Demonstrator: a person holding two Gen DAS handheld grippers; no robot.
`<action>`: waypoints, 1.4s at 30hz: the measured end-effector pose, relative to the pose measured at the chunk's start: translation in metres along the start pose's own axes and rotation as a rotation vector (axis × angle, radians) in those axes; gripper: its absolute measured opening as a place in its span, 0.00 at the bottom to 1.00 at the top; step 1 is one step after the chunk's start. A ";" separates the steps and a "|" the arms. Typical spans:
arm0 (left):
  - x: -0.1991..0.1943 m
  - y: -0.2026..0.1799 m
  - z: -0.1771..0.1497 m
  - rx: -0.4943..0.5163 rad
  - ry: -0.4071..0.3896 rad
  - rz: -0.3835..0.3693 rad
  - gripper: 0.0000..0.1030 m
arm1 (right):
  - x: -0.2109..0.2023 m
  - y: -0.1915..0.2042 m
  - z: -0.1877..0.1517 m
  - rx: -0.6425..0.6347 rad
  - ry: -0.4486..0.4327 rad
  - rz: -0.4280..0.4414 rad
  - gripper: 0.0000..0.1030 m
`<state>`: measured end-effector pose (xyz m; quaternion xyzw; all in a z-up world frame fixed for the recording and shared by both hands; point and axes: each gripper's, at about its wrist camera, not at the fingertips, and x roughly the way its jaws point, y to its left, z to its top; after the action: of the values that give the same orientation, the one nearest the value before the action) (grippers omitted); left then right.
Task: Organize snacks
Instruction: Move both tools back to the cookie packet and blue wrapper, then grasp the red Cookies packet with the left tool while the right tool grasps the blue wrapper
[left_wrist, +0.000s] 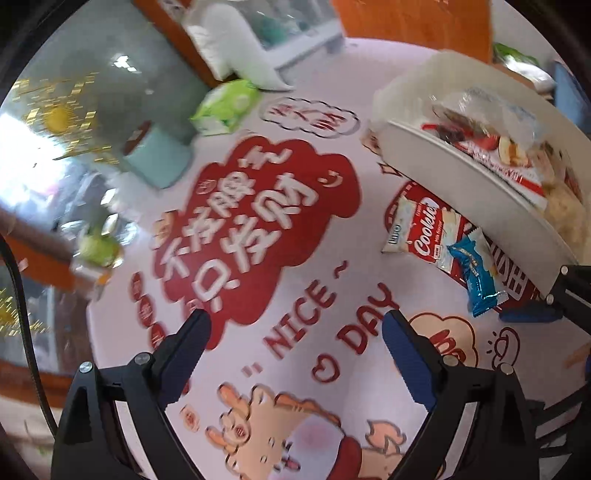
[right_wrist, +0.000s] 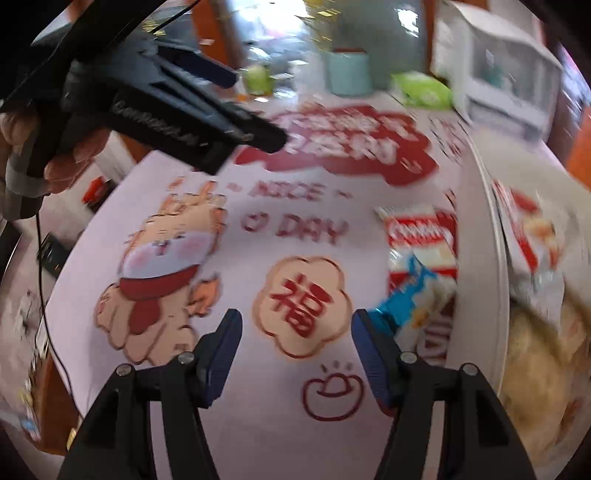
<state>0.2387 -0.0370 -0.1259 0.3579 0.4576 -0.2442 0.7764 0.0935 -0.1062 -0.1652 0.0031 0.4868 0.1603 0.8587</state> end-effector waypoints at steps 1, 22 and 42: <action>0.007 -0.003 0.003 0.014 0.003 -0.016 0.90 | 0.000 0.000 0.000 -0.006 -0.011 -0.011 0.55; 0.104 -0.070 0.066 0.221 0.065 -0.367 0.90 | 0.013 -0.100 -0.011 0.401 0.106 -0.171 0.42; 0.116 -0.021 0.054 -0.095 0.070 -0.373 0.36 | 0.028 -0.103 0.020 0.556 0.094 -0.109 0.45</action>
<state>0.3062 -0.0979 -0.2183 0.2379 0.5537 -0.3495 0.7174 0.1511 -0.1928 -0.1949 0.2049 0.5508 -0.0257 0.8087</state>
